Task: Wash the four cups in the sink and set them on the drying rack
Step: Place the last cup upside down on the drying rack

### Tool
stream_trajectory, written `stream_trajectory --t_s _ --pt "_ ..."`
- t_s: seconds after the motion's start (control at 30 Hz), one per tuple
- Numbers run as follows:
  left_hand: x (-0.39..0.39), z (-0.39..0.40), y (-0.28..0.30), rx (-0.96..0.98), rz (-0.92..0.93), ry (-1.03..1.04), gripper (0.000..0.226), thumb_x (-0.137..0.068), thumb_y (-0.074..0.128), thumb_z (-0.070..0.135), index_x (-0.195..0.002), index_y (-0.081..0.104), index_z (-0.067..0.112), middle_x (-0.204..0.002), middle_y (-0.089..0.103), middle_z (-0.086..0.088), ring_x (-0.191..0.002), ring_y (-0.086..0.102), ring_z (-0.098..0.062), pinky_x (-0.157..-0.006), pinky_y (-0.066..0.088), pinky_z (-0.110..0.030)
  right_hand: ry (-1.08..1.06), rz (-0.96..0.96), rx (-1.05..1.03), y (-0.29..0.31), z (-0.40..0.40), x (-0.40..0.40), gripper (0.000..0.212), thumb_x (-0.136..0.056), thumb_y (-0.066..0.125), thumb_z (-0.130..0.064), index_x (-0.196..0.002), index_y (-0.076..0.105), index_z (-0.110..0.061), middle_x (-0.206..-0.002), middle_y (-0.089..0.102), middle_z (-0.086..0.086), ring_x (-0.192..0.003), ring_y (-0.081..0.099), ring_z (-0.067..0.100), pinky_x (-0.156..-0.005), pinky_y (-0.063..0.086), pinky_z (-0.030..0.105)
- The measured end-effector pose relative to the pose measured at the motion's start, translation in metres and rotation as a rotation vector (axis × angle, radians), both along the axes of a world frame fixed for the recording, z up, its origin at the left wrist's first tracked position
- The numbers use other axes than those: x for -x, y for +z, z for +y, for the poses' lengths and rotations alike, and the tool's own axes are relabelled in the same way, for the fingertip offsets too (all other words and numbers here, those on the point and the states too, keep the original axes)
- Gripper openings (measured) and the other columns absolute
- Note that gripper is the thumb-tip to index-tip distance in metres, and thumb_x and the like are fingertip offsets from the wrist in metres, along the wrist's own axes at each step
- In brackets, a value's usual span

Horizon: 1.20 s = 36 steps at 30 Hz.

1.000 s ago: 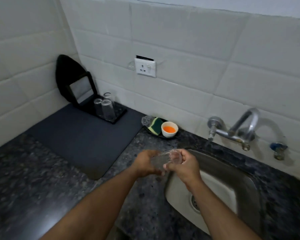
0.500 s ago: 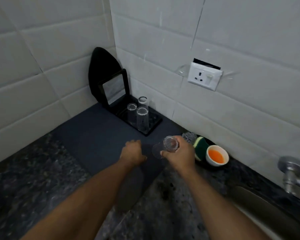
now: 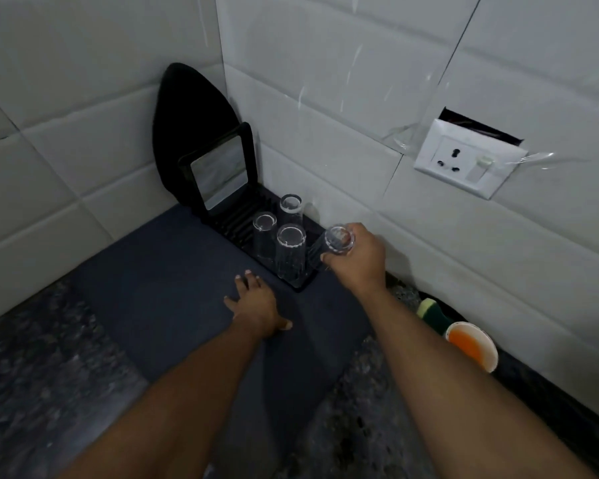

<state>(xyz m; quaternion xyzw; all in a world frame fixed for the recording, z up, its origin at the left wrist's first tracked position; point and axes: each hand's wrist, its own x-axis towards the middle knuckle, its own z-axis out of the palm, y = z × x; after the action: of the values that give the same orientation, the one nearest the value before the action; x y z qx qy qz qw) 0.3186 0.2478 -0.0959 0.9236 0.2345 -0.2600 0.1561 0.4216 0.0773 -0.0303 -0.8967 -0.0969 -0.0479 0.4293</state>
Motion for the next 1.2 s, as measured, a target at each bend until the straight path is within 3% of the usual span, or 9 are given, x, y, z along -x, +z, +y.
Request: stream_trajectory --t_s 0.17,0.37,0.6,0.8,0.93,1.0,1.1,1.2 --pt "-0.009 0.001 -0.005 0.018 0.068 0.02 0.145 -0.075 0.09 0.054 -0.163 -0.009 -0.004 -0.172 -0.023 -0.019 -0.159 -0.017 -0.042 -0.122 0.012 -0.074 0.039 0.009 0.08 -0.005 0.02 -0.039 0.047 -0.06 0.089 -0.025 -0.102 0.069 -0.016 -0.091 0.071 0.003 -0.082 0.067 0.023 -0.069 0.056 0.033" --pt "-0.016 -0.001 -0.005 0.0 0.113 0.014 0.147 -0.073 0.092 0.052 -0.161 -0.011 -0.007 -0.172 -0.022 -0.021 -0.159 -0.016 -0.045 -0.12 0.013 -0.077 0.067 0.06 0.177 -0.007 0.036 -0.062 0.049 -0.063 0.089 -0.023 -0.107 0.068 -0.015 -0.099 0.068 0.007 -0.084 0.061 0.021 -0.066 0.04 0.024" --pt "-0.017 -0.002 -0.004 -0.01 0.135 0.011 0.146 -0.074 0.092 0.05 -0.161 -0.011 -0.007 -0.171 -0.023 -0.021 -0.159 -0.017 -0.045 -0.119 0.013 -0.078 0.092 0.08 0.199 -0.009 0.049 -0.066 0.043 -0.061 0.085 -0.022 -0.099 0.067 -0.013 -0.093 0.069 0.009 -0.084 0.066 0.027 -0.07 0.054 0.033" --pt "-0.017 -0.002 -0.003 -0.004 0.127 0.009 0.146 -0.075 0.092 0.05 -0.161 -0.011 -0.007 -0.171 -0.023 -0.022 -0.158 -0.017 -0.046 -0.119 0.013 -0.078 0.128 0.075 0.205 -0.01 0.049 -0.062 0.052 -0.064 0.088 -0.02 -0.11 0.066 -0.012 -0.1 0.069 0.011 -0.092 0.065 0.028 -0.074 0.05 0.03" --pt "-0.014 -0.002 -0.002 0.001 0.113 0.012 0.145 -0.075 0.091 0.051 -0.162 -0.011 -0.006 -0.172 -0.022 -0.021 -0.159 -0.017 -0.044 -0.119 0.012 -0.078 0.125 0.071 0.142 -0.011 0.041 -0.047 0.049 -0.057 0.086 -0.018 -0.101 0.061 -0.017 -0.096 0.068 0.003 -0.088 0.067 0.022 -0.075 0.06 0.041" --pt "-0.009 -0.001 -0.001 0.005 0.075 0.015 0.143 -0.076 0.09 0.051 -0.162 -0.011 -0.004 -0.172 -0.022 -0.02 -0.159 -0.017 -0.043 -0.121 0.011 -0.076 0.122 0.088 0.106 -0.01 0.035 -0.033 0.05 -0.062 0.085 -0.013 -0.105 0.059 -0.019 -0.1 0.067 -0.001 -0.089 0.068 0.017 -0.076 0.062 0.043" --pt "0.003 -0.004 0.009 -0.042 0.037 -0.037 0.134 -0.082 0.083 0.057 -0.164 -0.004 -0.002 -0.174 -0.013 -0.02 -0.16 -0.009 -0.043 -0.121 0.019 -0.071 0.125 0.08 0.103 0.002 0.018 0.003 0.066 -0.075 0.083 -0.007 -0.136 0.057 -0.016 -0.113 0.068 -0.001 -0.09 0.065 0.015 -0.086 0.06 0.035" --pt "0.018 -0.016 0.024 -0.189 -0.006 -0.141 0.096 -0.092 0.07 0.059 -0.16 0.032 0.003 -0.168 0.026 -0.022 -0.153 0.027 -0.04 -0.116 0.037 -0.06 0.147 0.104 0.095 0.017 -0.005 0.041 0.071 -0.085 0.078 -0.004 -0.15 0.05 -0.008 -0.124 0.067 0.006 -0.091 0.061 0.015 -0.086 0.048 0.025"
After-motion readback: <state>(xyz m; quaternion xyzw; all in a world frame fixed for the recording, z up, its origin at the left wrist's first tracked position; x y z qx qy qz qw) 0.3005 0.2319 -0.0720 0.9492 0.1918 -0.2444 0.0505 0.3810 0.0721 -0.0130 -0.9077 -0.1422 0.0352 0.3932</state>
